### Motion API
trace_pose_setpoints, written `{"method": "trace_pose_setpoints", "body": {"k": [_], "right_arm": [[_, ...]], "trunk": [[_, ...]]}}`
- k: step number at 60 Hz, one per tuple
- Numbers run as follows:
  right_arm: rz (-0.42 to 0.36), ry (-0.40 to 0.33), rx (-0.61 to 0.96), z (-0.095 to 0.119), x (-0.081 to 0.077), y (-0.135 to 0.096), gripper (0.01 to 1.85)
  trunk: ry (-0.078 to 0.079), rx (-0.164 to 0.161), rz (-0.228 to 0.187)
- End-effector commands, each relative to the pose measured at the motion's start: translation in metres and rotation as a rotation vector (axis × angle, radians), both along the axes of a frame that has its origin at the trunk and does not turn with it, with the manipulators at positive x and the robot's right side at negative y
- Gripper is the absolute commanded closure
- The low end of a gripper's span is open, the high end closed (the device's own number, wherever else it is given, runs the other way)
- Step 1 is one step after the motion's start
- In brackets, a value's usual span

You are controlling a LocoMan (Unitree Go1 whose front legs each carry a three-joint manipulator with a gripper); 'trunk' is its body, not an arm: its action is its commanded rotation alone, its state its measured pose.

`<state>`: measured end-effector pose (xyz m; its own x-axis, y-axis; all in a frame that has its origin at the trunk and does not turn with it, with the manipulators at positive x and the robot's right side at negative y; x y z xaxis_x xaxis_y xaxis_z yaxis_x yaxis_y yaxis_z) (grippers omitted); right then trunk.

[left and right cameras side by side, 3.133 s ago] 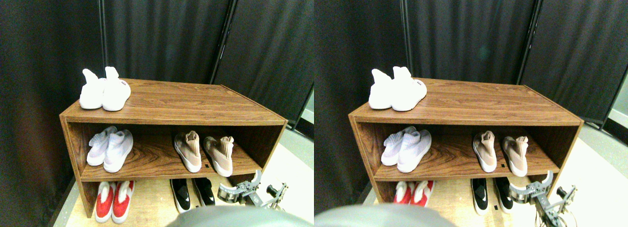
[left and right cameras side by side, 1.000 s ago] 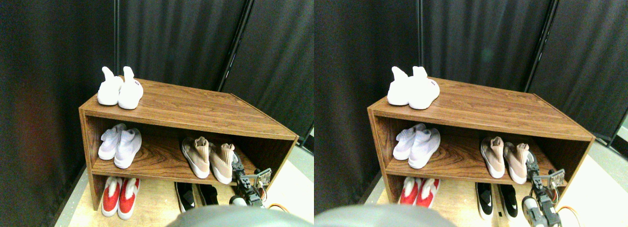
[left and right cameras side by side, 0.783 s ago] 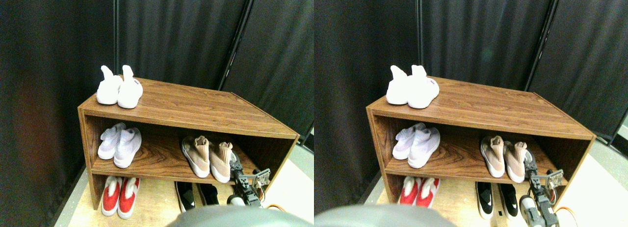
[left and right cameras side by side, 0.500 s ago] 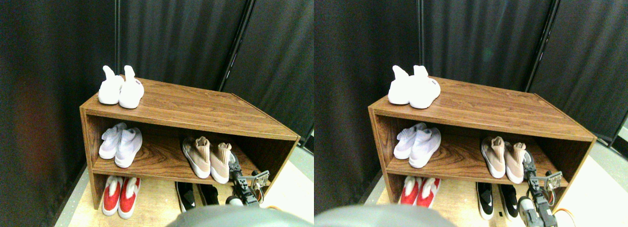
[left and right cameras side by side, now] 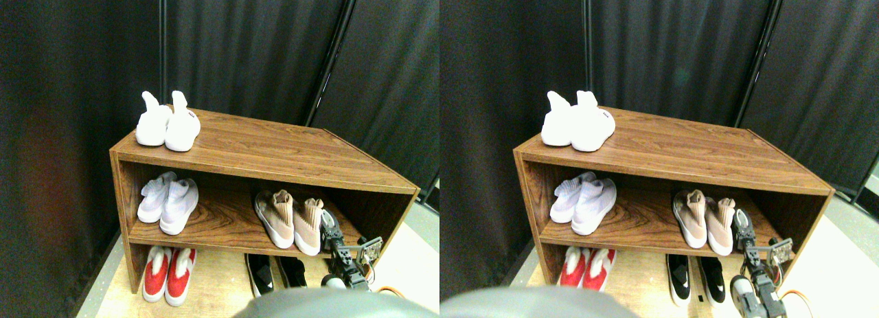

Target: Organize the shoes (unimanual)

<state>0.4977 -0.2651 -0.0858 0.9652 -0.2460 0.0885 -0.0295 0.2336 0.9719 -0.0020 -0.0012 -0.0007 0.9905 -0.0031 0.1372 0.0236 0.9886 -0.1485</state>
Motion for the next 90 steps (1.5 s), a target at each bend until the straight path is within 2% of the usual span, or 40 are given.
{"method": "trace_pose_setpoints", "body": {"k": [1, 7, 10, 19, 24, 31, 34, 35, 36, 40, 41, 42, 43, 46, 47, 54, 57, 62, 63, 66, 77, 80, 87, 90], "right_arm": [[0.000, -0.063, -0.034, 0.016, -0.005, 0.000, 1.80], [0.035, -0.062, -0.032, 0.025, -0.012, -0.006, 1.80], [0.005, -0.074, -0.050, 0.030, -0.017, -0.008, 1.80], [0.010, -0.104, -0.108, 0.041, -0.038, -0.012, 1.80], [0.069, -0.131, -0.072, 0.045, -0.052, -0.013, 1.80], [0.073, -0.153, -0.103, 0.049, -0.067, -0.013, 1.80], [0.098, -0.157, -0.100, 0.049, -0.072, -0.013, 1.80], [0.102, -0.164, -0.099, 0.050, -0.075, -0.013, 1.80], [0.099, -0.172, -0.101, 0.050, -0.079, -0.013, 1.80], [0.103, -0.185, -0.116, 0.049, -0.094, -0.011, 1.80], [0.106, -0.186, -0.123, 0.048, -0.096, -0.011, 1.80], [0.105, -0.188, -0.124, 0.047, -0.099, -0.011, 1.80], [0.105, -0.188, -0.124, 0.047, -0.099, -0.011, 1.80], [0.085, -0.192, -0.103, 0.043, -0.109, -0.010, 1.80], [0.100, -0.192, -0.105, 0.041, -0.112, -0.010, 1.80], [0.116, -0.184, -0.086, 0.029, -0.124, -0.009, 1.80], [0.144, -0.178, -0.122, 0.022, -0.124, -0.010, 1.80], [0.142, -0.168, -0.117, 0.013, -0.124, -0.012, 1.80], [0.179, -0.172, -0.091, 0.006, -0.122, -0.014, 1.80], [0.206, -0.160, -0.077, 0.001, -0.120, -0.016, 1.80], [0.205, -0.079, -0.028, -0.031, -0.109, -0.021, 1.80], [0.197, -0.063, -0.010, -0.037, -0.107, -0.022, 1.80], [0.158, -0.026, 0.047, -0.062, -0.096, -0.025, 1.80], [0.168, -0.012, 0.052, -0.071, -0.090, -0.027, 1.80]], "trunk": [[0.007, 0.003, -0.004], [0.006, 0.010, -0.015], [0.004, 0.013, -0.022], [0.009, 0.022, -0.041], [0.012, 0.026, -0.049], [0.015, 0.029, -0.053], [0.029, 0.033, -0.057], [0.029, 0.033, -0.057], [0.037, 0.035, -0.056], [0.047, 0.039, -0.058], [0.056, 0.040, -0.059], [0.056, 0.040, -0.059], [0.065, 0.042, -0.061], [0.072, 0.043, -0.062], [0.080, 0.044, -0.063], [0.097, 0.050, -0.070], [0.100, 0.051, -0.072], [0.114, 0.052, -0.076], [0.114, 0.052, -0.076], [0.116, 0.049, -0.075], [0.140, 0.044, -0.070], [0.150, 0.041, -0.065], [0.159, 0.039, -0.059], [0.162, 0.037, -0.058]]}}
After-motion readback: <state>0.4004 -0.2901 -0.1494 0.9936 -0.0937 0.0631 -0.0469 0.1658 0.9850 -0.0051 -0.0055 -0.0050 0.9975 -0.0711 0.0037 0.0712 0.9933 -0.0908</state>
